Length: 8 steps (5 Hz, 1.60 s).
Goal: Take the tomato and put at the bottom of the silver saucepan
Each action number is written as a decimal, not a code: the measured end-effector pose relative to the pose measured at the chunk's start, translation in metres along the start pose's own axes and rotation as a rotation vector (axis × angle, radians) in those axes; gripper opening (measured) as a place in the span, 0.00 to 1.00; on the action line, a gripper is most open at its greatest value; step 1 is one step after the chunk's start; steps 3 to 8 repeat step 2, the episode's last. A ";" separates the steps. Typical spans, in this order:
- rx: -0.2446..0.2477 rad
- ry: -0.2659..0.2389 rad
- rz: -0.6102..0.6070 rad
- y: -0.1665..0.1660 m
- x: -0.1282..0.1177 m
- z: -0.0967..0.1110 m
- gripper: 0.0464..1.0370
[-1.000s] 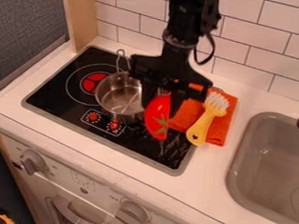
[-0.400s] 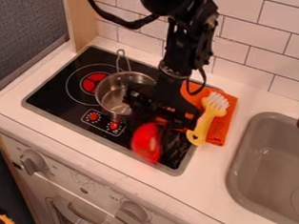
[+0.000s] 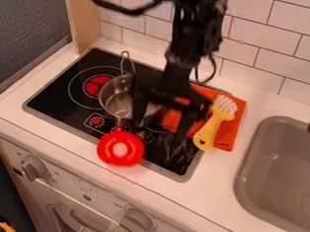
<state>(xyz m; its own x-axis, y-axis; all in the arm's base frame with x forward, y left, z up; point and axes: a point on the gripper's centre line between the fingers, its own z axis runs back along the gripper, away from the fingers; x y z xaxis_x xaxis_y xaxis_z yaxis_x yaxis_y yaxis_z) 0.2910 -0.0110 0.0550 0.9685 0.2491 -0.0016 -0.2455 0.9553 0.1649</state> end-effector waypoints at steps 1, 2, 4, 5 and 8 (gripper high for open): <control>-0.020 -0.059 0.001 0.001 0.006 0.017 0.97; -0.020 -0.061 -0.027 0.001 0.007 0.018 0.96; -0.020 -0.061 -0.027 0.001 0.007 0.018 0.96; -0.020 -0.061 -0.027 0.001 0.007 0.018 0.96; -0.020 -0.061 -0.027 0.001 0.007 0.018 0.96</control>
